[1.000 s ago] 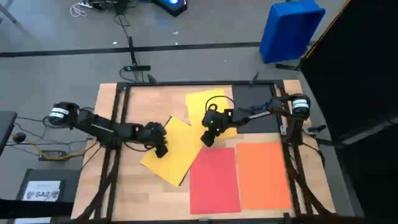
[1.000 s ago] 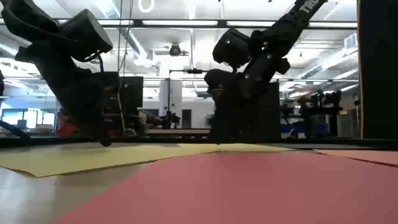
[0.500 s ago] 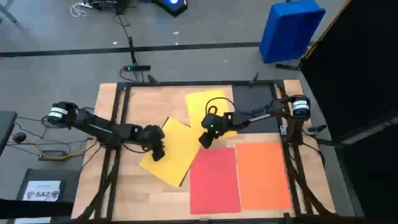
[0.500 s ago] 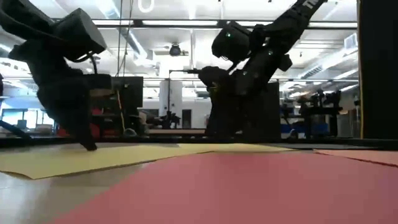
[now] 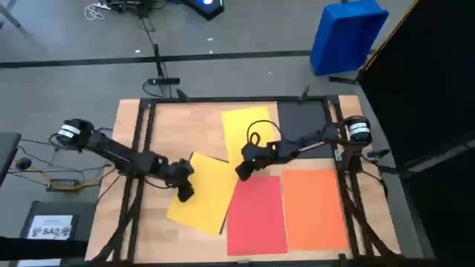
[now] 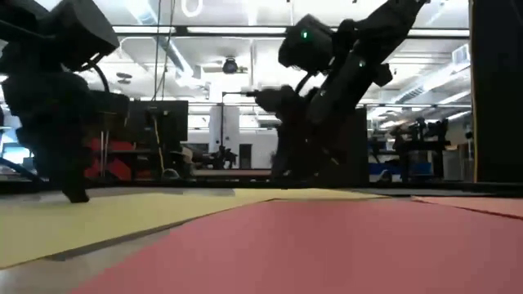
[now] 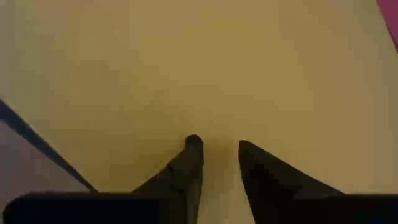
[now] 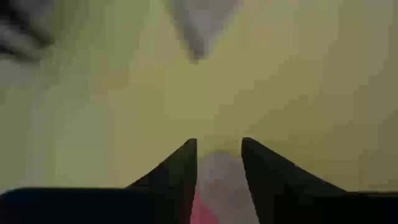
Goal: Organize paper
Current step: Stack the yellow paper on top of the yellow paper
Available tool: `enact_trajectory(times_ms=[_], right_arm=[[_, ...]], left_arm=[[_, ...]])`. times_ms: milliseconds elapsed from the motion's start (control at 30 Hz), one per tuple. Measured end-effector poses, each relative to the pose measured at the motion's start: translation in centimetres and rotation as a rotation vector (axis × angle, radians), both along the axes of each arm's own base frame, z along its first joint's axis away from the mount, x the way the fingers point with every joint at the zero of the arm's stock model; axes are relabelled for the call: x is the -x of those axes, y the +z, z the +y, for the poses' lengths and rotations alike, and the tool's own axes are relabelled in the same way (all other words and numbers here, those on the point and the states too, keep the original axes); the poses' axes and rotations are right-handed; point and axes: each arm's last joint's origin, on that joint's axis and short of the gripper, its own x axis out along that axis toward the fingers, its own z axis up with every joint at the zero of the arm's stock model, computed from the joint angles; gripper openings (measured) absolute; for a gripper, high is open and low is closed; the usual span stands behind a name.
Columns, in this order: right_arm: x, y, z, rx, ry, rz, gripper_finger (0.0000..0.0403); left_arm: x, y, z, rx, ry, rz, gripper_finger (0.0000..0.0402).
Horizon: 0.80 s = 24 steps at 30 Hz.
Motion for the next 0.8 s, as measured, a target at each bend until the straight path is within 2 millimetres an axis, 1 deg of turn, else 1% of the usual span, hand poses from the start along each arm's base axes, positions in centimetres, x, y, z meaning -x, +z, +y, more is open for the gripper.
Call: enact_trajectory(times_ms=[133,300,433,600,667,800], right_arm=[[0.4,-0.2,-1.4,0.006,-0.033,0.041,0.0105],[0.5,-0.2,-2.9,0.020,-0.052,0.045,0.0105],[0.4,-0.1,-3.4,0.032,-0.045,0.021,0.0105],[-0.2,0.3,-3.1,0.049,-0.025,-0.040,0.0105],[-0.3,0.4,-3.1,0.048,-0.022,-0.062,0.0105],[-0.4,0.5,-3.2,0.050,-0.024,-0.077,0.0105]], left_arm=[[0.3,0.0,-0.7,0.012,-0.032,0.010,0.0074],[0.7,-0.1,-1.5,0.007,-0.066,0.024,0.0040],[1.1,-0.1,-2.0,-0.095,-0.117,0.009,0.0017],[1.6,0.1,-2.0,-0.228,-0.200,-0.031,0.0008],[2.0,0.5,-1.7,-0.291,-0.211,-0.028,0.0008],[3.1,2.7,-1.1,-0.426,-0.232,0.018,0.0008]])
